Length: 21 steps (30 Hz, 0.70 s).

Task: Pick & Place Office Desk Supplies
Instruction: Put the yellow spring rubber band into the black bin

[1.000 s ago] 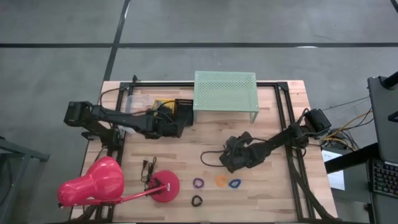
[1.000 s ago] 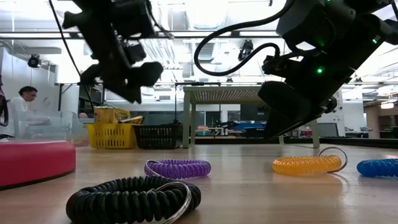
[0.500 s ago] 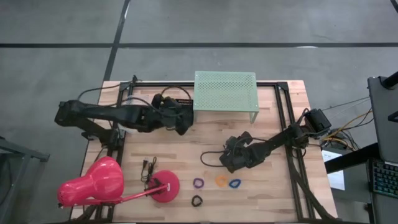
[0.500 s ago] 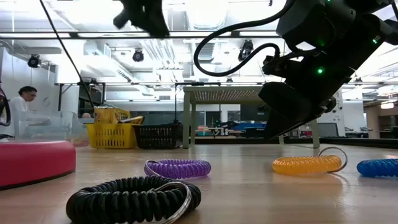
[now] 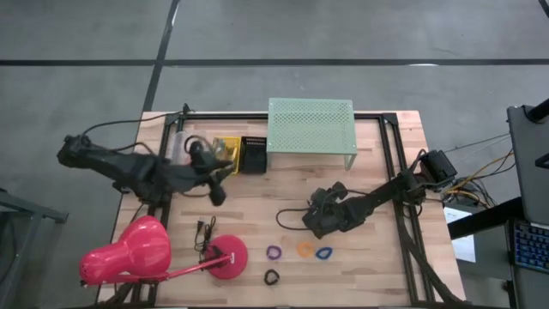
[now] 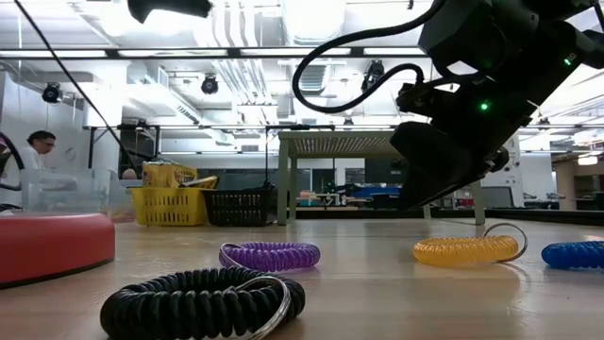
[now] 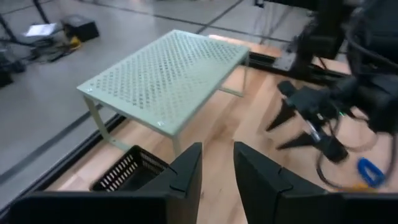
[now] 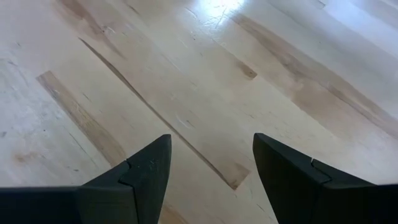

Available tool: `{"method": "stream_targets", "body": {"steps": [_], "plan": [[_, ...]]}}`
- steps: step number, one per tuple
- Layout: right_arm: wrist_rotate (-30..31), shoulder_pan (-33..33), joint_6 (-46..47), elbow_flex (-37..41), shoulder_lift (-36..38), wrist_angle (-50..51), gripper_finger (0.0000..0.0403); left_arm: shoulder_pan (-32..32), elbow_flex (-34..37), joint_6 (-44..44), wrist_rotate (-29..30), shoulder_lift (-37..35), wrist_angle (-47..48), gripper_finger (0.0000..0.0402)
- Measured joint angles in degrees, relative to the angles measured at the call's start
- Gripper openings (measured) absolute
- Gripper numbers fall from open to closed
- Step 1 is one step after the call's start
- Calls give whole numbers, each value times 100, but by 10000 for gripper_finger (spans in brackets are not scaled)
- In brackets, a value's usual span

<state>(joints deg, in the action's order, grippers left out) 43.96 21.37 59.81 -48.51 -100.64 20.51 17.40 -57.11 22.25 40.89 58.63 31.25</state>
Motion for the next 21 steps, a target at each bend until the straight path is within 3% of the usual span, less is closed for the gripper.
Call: {"method": "stream_targets", "body": {"steps": [4, 11, 17, 21], "plan": [[-221, -1, -156, -71, 13, 0, 226, 436, 733, -198, 10, -454, -588, 98], [-1253, 0, -1327, -667, 83, 5, 226, 646, 1655, -1366, 7, -871, -2167, 98], [-2372, -4, -2078, -1345, 83, 112, 226, 648, 1573, -2272, -68, -946, -2518, 98], [-2741, 17, -2038, -1976, 83, 932, 226, 657, 1414, -2367, -446, -959, -2584, 98]]}}
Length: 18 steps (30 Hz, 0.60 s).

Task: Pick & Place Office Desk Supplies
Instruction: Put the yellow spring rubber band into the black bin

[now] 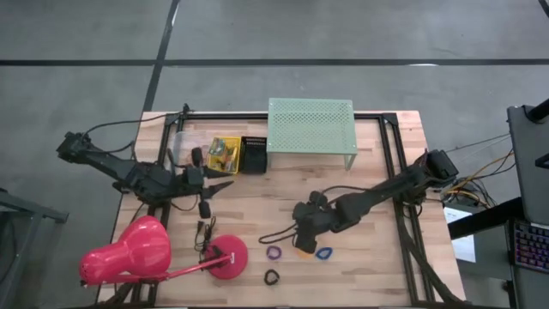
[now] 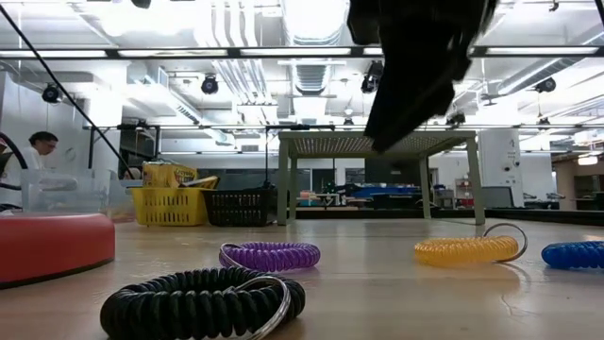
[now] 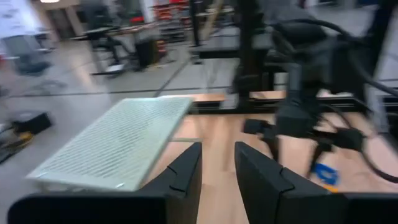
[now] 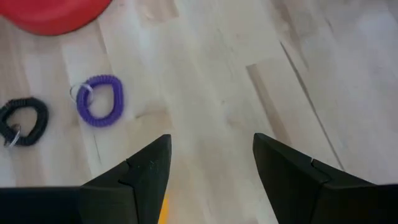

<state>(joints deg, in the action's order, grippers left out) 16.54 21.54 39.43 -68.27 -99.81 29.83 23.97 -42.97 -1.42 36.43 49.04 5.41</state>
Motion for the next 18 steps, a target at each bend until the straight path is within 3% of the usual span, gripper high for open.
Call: {"method": "stream_targets", "body": {"steps": [7, 12, 18], "plan": [[-53, 46, 286, -1121, 0, 1910, 226, 20, 8, -129, -1604, 8, 51, 98], [-323, 77, 799, -1525, 7, 2405, 226, 15, 8, -139, -1658, -68, 6, 98], [-896, 300, 1149, -1478, 7, 2405, 226, 15, 12, -117, -1660, -66, 79, 98]]}}
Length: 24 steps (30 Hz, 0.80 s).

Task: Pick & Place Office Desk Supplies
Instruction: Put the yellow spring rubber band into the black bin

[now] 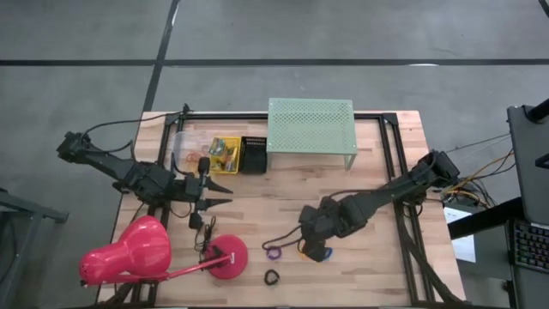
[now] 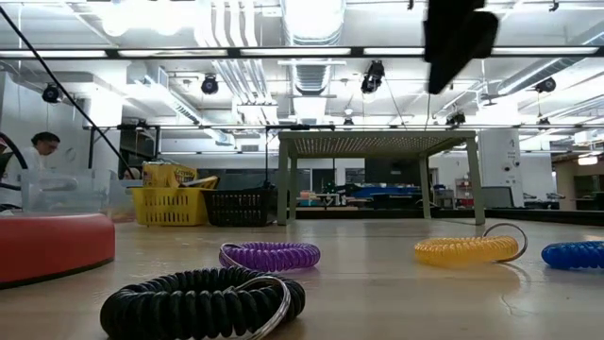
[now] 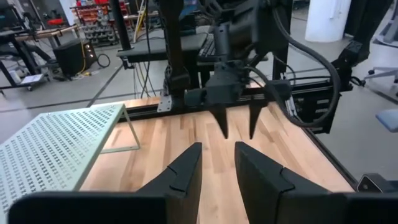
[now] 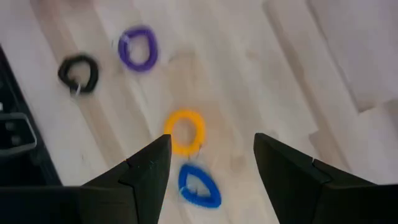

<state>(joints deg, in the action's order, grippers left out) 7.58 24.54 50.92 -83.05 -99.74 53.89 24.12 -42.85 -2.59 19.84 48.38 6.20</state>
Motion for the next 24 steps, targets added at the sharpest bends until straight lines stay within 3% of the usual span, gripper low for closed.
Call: {"method": "stream_targets", "body": {"steps": [17, 24], "plan": [[-39, 294, 1114, 582, -457, -430, 226, 0, 0, -24, 0, 9, 2, 98], [-444, 198, 1372, 631, -752, -491, 226, -4, 0, -50, 6, 9, 2, 98]]}}
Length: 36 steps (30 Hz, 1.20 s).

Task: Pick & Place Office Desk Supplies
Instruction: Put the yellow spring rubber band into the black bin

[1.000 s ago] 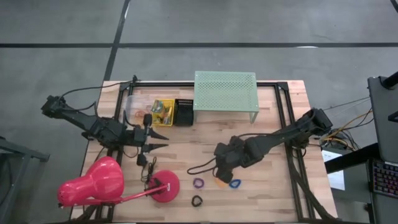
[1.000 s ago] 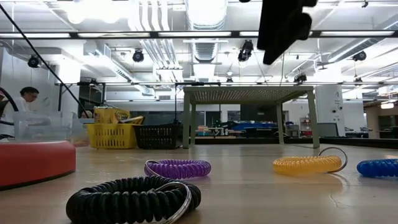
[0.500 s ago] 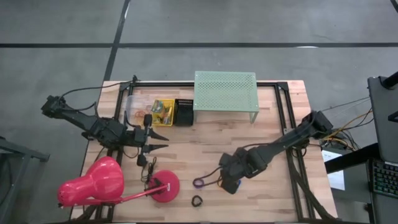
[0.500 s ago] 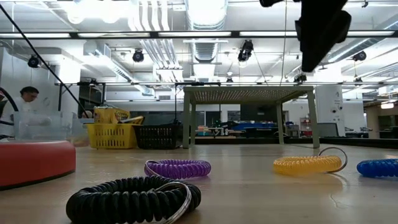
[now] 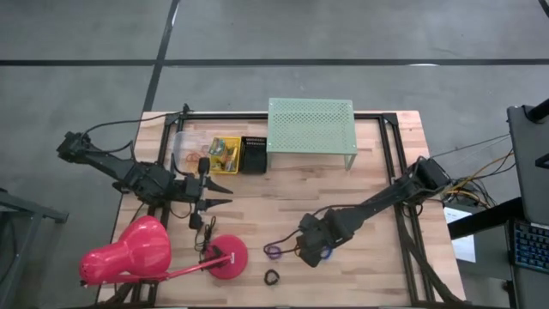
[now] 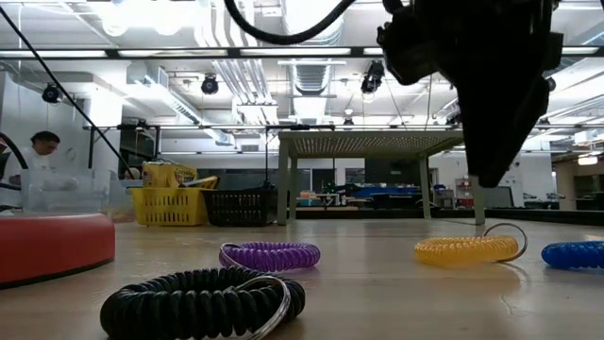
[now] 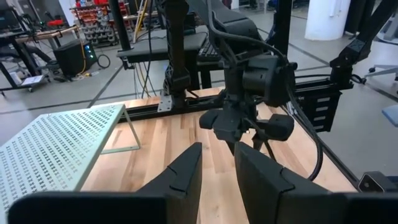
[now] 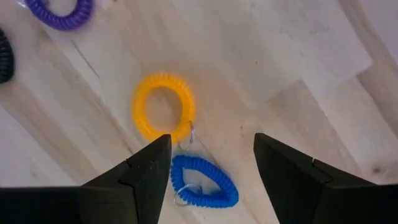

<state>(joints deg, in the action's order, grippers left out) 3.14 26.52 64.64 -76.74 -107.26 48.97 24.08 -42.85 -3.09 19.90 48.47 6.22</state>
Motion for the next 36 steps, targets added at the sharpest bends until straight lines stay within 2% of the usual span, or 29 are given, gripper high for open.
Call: {"method": "stream_targets", "body": {"steps": [12, 17, 24, 36], "plan": [[-11, -3, -168, 176, -78, -830, 226, -2, 0, -273, 17, 0, -22, 98], [-50, -18, -416, 165, -379, -831, 226, -5, 0, -281, 17, 0, -23, 98], [-619, -161, -849, -1, -800, -854, 226, -4, 0, -291, 17, 0, -24, 98], [-437, -225, -979, 12, -820, -825, 226, -4, 0, -289, 17, 0, -24, 98]]}}
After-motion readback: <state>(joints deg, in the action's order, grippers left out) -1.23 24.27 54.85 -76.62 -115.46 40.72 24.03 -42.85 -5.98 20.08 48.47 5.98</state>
